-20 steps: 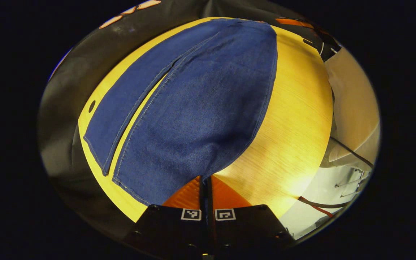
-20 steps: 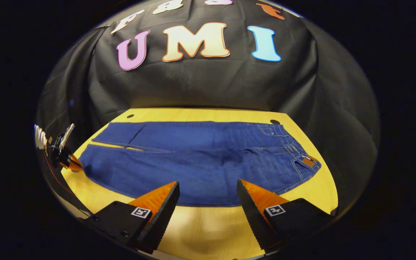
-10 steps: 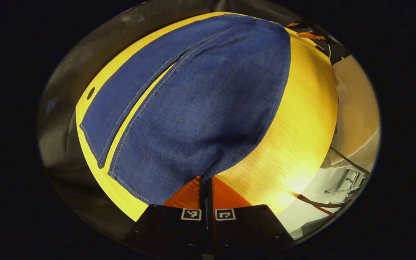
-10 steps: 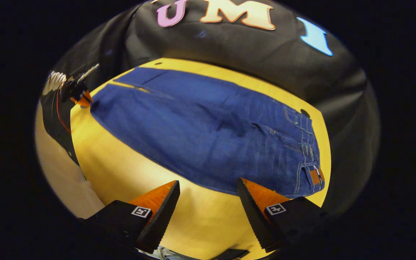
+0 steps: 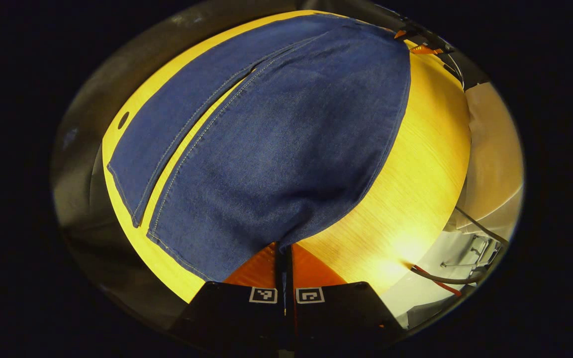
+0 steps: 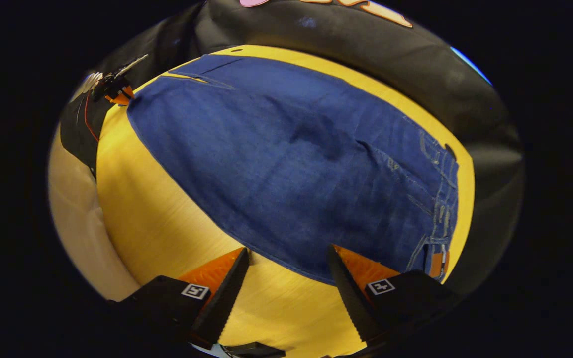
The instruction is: Grasp the waist and the cuffs of the jeans and fold them to make the two legs overlap; first hold the waist and fold one-third of the jeans toward the cuffs, then hold the cuffs and fold the remaining one-third in the same direction to finish folding.
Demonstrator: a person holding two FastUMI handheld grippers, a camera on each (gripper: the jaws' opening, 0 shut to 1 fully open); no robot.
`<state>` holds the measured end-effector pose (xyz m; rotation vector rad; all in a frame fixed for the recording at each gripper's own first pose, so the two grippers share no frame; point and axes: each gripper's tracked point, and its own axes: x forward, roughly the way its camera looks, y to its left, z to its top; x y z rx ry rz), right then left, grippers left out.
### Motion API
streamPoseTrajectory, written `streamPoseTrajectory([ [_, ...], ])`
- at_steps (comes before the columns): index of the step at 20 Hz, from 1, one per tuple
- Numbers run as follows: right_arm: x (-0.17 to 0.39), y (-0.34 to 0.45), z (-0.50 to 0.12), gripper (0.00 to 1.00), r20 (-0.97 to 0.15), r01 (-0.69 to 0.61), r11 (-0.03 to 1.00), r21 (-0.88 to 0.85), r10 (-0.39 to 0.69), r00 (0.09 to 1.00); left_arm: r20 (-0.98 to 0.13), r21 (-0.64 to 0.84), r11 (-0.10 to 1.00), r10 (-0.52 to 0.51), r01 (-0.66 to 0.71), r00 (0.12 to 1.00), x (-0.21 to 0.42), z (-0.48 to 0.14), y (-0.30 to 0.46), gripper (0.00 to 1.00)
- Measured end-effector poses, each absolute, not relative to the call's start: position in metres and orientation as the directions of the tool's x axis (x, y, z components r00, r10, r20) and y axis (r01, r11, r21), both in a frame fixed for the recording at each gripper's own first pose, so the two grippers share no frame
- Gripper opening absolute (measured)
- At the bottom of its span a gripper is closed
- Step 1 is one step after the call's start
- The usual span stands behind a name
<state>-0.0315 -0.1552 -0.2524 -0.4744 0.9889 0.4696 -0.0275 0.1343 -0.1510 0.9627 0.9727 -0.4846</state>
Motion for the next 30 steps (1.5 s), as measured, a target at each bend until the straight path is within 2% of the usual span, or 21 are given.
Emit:
streamPoseTrajectory([
  [1, -0.032, -0.153, -0.257, 0.92, -0.879, -0.579, 0.804, -0.137, 0.17, 0.445, -0.864, 0.457, 0.513, 0.062, 0.727, 0.5, -0.027, -0.151, 0.134, 0.0],
  [2, -0.033, -0.155, -0.257, 0.9, -0.882, -0.574, 0.809, -0.131, 0.17, 0.44, -0.867, 0.453, 0.512, 0.063, 0.73, 0.494, -0.028, -0.151, 0.134, 0.0],
  [3, -0.031, -0.154, -0.259, 0.95, -0.889, -0.569, 0.812, -0.128, 0.16, 0.43, -0.872, 0.446, 0.512, 0.063, 0.734, 0.486, -0.028, -0.15, 0.133, 0.0],
  [5, -0.03, -0.155, -0.256, 0.93, -0.887, -0.567, 0.813, -0.136, 0.155, 0.435, -0.881, 0.43, 0.52, 0.06, 0.738, 0.47, -0.028, -0.15, 0.133, 0.0],
  [7, -0.023, -0.155, -0.257, 0.74, -0.886, -0.576, 0.804, -0.146, 0.152, 0.438, -0.888, 0.413, 0.531, 0.054, 0.74, 0.457, -0.025, -0.149, 0.131, 0.0],
  [8, -0.023, -0.155, -0.254, 0.55, -0.886, -0.584, 0.797, -0.157, 0.148, 0.44, -0.89, 0.406, 0.54, 0.051, 0.738, 0.452, -0.025, -0.149, 0.13, 0.0],
  [11, -0.01, -0.15, -0.246, 0.26, -0.885, -0.609, 0.769, -0.195, 0.13, 0.448, -0.891, 0.392, 0.567, 0.038, 0.724, 0.452, -0.024, -0.148, 0.129, 0.0],
  [12, -0.007, -0.153, -0.249, 0.17, -0.886, -0.606, 0.77, -0.199, 0.123, 0.448, -0.889, 0.391, 0.575, 0.031, 0.719, 0.458, -0.025, -0.148, 0.129, 0.0],
  [14, -0.011, -0.157, -0.252, 0.07, -0.901, -0.567, 0.801, -0.192, 0.086, 0.425, -0.879, 0.391, 0.6, 0.018, 0.698, 0.477, -0.025, -0.148, 0.129, 0.0],
  [15, -0.011, -0.157, -0.25, 0.09, -0.906, -0.54, 0.82, -0.192, 0.064, 0.419, -0.871, 0.392, 0.617, 0.011, 0.683, 0.49, -0.024, -0.148, 0.128, 0.0],
  [16, -0.014, -0.156, -0.249, 0.04, -0.907, -0.526, 0.826, -0.204, 0.043, 0.42, -0.862, 0.396, 0.635, 0.007, 0.663, 0.508, -0.023, -0.148, 0.127, 0.0],
  [20, -0.01, -0.157, -0.238, 0.03, -0.86, -0.479, 0.82, -0.314, -0.032, 0.509, -0.805, 0.424, 0.715, 0.017, 0.556, 0.593, -0.022, -0.14, 0.131, 0.0],
  [24, -0.002, -0.153, -0.208, 0.03, -0.791, -0.331, 0.887, -0.322, -0.06, 0.609, -0.685, 0.504, 0.78, 0.099, 0.371, 0.722, -0.013, -0.112, 0.138, 0.0],
  [25, 0.003, -0.153, -0.199, 0.0, -0.776, -0.303, 0.896, -0.325, -0.07, 0.627, -0.662, 0.512, 0.791, 0.116, 0.334, 0.74, -0.011, -0.105, 0.135, 0.0],
  [28, 0.018, -0.141, -0.16, 0.02, -0.722, -0.252, 0.895, -0.368, -0.104, 0.684, -0.59, 0.527, 0.814, 0.143, 0.245, 0.795, 0.003, -0.065, 0.125, 0.0],
  [29, 0.027, -0.137, -0.146, 0.06, -0.699, -0.23, 0.898, -0.375, -0.111, 0.706, -0.562, 0.534, 0.817, 0.15, 0.218, 0.814, 0.01, -0.051, 0.121, 0.0],
  [30, 0.037, -0.135, -0.135, 0.03, -0.678, -0.202, 0.906, -0.373, -0.118, 0.725, -0.537, 0.537, 0.823, 0.164, 0.185, 0.828, 0.013, -0.041, 0.119, 0.0],
])
